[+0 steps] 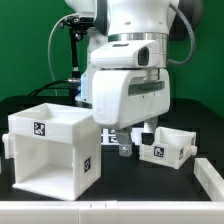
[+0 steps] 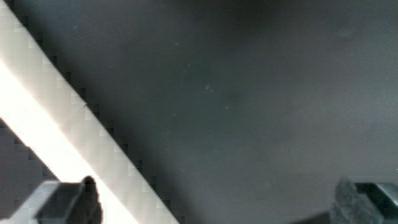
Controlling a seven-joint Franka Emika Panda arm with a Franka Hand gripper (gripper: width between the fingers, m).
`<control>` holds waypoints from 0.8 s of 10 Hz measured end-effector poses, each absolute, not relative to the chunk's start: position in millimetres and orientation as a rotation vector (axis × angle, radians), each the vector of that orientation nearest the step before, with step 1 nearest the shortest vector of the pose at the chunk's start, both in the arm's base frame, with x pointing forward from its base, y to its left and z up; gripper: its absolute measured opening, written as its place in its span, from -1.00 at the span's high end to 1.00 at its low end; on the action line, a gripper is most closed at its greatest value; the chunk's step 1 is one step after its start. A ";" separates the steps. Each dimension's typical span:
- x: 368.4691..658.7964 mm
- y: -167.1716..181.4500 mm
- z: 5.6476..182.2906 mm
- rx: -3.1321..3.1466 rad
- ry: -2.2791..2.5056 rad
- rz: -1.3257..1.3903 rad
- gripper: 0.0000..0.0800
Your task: Assemble drawer
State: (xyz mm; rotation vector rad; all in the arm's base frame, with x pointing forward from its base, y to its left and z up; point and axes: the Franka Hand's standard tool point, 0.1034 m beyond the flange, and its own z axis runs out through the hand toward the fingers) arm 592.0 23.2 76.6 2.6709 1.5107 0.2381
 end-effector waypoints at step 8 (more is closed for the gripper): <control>579.5 -14.9 156.2 2.612 1.544 0.171 -0.63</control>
Offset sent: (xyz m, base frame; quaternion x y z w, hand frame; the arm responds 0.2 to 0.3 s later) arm 0.0000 0.0000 0.0000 0.0000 0.0000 0.0000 1.0000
